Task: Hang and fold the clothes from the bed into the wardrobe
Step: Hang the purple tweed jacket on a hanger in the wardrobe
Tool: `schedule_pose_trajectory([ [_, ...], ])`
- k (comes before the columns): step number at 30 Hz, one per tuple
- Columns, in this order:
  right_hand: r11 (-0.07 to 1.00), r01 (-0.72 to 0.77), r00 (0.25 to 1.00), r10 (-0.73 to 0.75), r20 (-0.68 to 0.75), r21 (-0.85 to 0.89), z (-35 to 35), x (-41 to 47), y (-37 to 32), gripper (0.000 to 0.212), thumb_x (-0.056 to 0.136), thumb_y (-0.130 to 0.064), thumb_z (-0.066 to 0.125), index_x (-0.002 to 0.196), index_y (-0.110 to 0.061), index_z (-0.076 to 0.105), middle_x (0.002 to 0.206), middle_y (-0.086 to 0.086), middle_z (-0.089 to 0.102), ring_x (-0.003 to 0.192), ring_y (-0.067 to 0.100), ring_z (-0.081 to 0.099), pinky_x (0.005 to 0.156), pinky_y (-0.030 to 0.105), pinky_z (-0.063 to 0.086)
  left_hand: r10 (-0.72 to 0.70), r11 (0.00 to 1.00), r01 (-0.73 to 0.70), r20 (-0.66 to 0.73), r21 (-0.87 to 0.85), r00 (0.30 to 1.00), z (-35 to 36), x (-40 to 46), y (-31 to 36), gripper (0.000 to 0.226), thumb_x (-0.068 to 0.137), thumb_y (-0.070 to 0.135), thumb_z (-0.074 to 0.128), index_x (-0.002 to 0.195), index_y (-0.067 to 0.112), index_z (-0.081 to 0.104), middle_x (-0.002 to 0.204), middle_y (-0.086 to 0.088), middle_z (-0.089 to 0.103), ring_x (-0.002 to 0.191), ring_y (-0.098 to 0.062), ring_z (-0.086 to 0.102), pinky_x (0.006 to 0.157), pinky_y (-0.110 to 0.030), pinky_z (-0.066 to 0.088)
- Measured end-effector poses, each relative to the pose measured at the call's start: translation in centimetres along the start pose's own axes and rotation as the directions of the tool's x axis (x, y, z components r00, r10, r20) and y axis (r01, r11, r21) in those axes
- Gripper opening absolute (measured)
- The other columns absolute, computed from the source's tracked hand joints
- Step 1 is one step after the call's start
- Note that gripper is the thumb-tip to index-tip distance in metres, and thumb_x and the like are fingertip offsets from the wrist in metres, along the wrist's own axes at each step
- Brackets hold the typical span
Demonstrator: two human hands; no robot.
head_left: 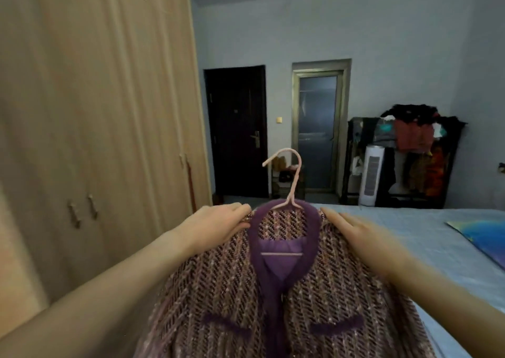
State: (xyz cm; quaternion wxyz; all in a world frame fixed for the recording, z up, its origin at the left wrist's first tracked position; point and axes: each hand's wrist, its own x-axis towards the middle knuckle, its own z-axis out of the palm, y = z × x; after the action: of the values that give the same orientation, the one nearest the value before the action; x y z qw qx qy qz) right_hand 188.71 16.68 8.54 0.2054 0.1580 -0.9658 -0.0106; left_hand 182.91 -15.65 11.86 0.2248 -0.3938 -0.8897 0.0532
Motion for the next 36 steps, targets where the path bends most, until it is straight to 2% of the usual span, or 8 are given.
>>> schedule_pose_trajectory([
  [4, 0.991, 0.132, 0.991, -0.132, -0.015, 0.021, -0.9, 3.8, -4.1, 0.072, 0.101, -0.039, 0.04, 0.153, -0.033, -0.009, 0.152, -0.006, 0.031, 0.134, 0.014, 0.039, 0.102, 0.028, 0.042, -0.066, 0.988, 0.072, -0.049, 0.137, 0.997, -3.3, -4.9, -3.0, 0.032, 0.1, 0.049, 0.022, 0.112, 0.024, 0.039, 0.107, 0.005, 0.054, 0.096, -0.018, 0.061, 0.066, -0.038, 0.053],
  [10, 0.946, 0.323, 0.942, -0.321, -0.098, 0.009, -1.5, 7.8, -11.0, 0.076, 0.099, -0.039, 0.044, 0.153, -0.03, -0.009, 0.143, -0.007, 0.037, 0.125, 0.013, 0.043, 0.092, 0.029, 0.049, -0.198, 0.953, 0.195, -0.008, 0.23, 0.98, -8.0, -13.8, -4.9, 0.028, 0.1, 0.05, 0.02, 0.111, 0.026, 0.031, 0.109, 0.002, 0.057, 0.098, -0.022, 0.063, 0.065, -0.038, 0.051],
  [15, 0.885, 0.464, 0.875, -0.465, -0.136, -0.046, -2.5, 10.0, -19.0, 0.072, 0.096, -0.032, 0.051, 0.153, -0.023, 0.007, 0.134, -0.003, 0.046, 0.117, 0.018, 0.051, 0.084, 0.031, 0.052, -0.35, 0.91, 0.324, 0.058, 0.26, 0.935, -11.0, -22.2, -5.7, 0.032, 0.099, 0.052, 0.018, 0.109, 0.024, 0.031, 0.103, 0.0, 0.059, 0.088, -0.022, 0.062, 0.062, -0.03, 0.043],
  [19, 0.804, 0.594, 0.795, -0.589, -0.142, -0.007, -2.6, 10.4, -26.0, 0.066, 0.086, -0.021, 0.063, 0.139, -0.019, 0.023, 0.122, 0.005, 0.059, 0.104, 0.026, 0.062, 0.073, 0.038, 0.057, -0.425, 0.86, 0.381, 0.061, 0.34, 0.903, -13.8, -30.4, -4.9, 0.041, 0.098, 0.055, 0.016, 0.112, 0.022, 0.035, 0.095, 0.002, 0.06, 0.081, -0.02, 0.06, 0.057, -0.029, 0.035],
  [23, 0.742, 0.67, 0.737, -0.657, -0.159, 0.042, -2.8, 8.9, -33.4, 0.055, 0.092, -0.028, 0.054, 0.137, -0.022, 0.024, 0.129, 0.003, 0.055, 0.113, 0.023, 0.059, 0.082, 0.039, 0.055, -0.405, 0.788, 0.354, -0.01, 0.504, 0.914, -16.4, -38.4, -4.3, 0.034, 0.099, 0.052, 0.025, 0.103, 0.022, 0.04, 0.076, 0.001, 0.062, 0.066, -0.025, 0.062, 0.044, -0.033, 0.042],
  [28, 0.665, 0.733, 0.68, -0.725, -0.112, 0.142, -3.8, 5.4, -42.6, 0.056, 0.098, -0.036, 0.042, 0.146, -0.022, 0.018, 0.142, 0.001, 0.041, 0.13, 0.019, 0.044, 0.1, 0.037, 0.044, -0.458, 0.723, 0.373, -0.002, 0.582, 0.889, -20.3, -47.8, -1.9, 0.029, 0.098, 0.048, 0.034, 0.098, 0.02, 0.043, 0.076, 0.004, 0.063, 0.065, -0.02, 0.062, 0.053, -0.03, 0.045],
  [32, 0.586, 0.801, 0.598, -0.795, -0.101, 0.125, -4.3, 2.5, -49.7, 0.064, 0.098, -0.038, 0.038, 0.149, -0.021, 0.004, 0.147, 0.0, 0.034, 0.133, 0.017, 0.039, 0.1, 0.033, 0.044, -0.523, 0.621, 0.373, 0.011, 0.689, 0.852, -23.6, -55.2, 0.4, 0.029, 0.095, 0.047, 0.035, 0.093, 0.021, 0.049, 0.065, 0.006, 0.06, 0.056, -0.014, 0.06, 0.052, -0.025, 0.044],
  [36, 0.523, 0.843, 0.537, -0.826, -0.173, 0.122, -5.4, 0.7, -56.5, 0.065, 0.099, -0.026, 0.04, 0.152, -0.019, 0.003, 0.152, 0.002, 0.031, 0.135, 0.018, 0.038, 0.099, 0.034, 0.045, -0.623, 0.527, 0.437, -0.019, 0.729, 0.782, -26.3, -62.1, 1.2, 0.027, 0.097, 0.046, 0.033, 0.095, 0.021, 0.041, 0.065, 0.004, 0.064, 0.057, -0.018, 0.063, 0.057, -0.029, 0.045],
])
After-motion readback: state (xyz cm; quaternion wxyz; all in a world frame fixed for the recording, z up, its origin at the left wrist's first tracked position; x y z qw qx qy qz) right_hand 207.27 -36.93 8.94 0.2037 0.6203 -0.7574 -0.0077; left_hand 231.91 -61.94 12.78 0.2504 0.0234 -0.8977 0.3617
